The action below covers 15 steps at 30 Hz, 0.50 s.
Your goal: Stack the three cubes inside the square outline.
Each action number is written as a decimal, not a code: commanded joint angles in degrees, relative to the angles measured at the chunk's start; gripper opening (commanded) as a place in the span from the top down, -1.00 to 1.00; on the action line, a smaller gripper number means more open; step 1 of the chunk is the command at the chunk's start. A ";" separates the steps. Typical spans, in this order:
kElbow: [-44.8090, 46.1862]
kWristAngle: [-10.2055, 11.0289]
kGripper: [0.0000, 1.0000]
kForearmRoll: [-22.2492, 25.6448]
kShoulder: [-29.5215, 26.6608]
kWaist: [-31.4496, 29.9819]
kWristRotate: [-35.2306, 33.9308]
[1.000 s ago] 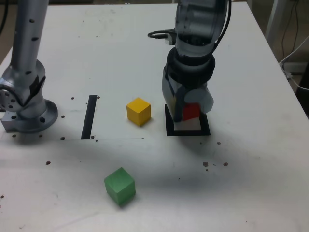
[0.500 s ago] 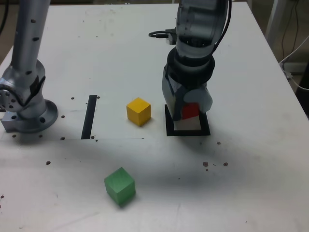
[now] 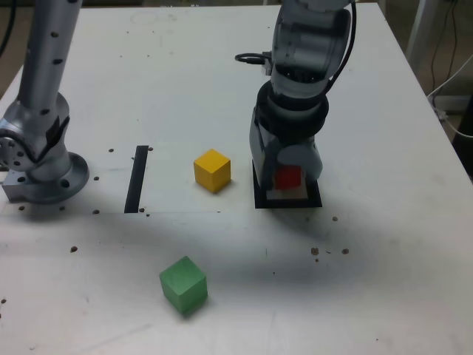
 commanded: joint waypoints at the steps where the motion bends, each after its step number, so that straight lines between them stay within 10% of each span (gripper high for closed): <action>1: 0.33 0.44 0.41 0.29 0.27 -0.03 0.42; 8: 0.48 0.74 0.24 1.36 -0.14 -0.21 1.08; 15: 0.54 1.28 -0.38 1.21 -1.03 -0.99 1.24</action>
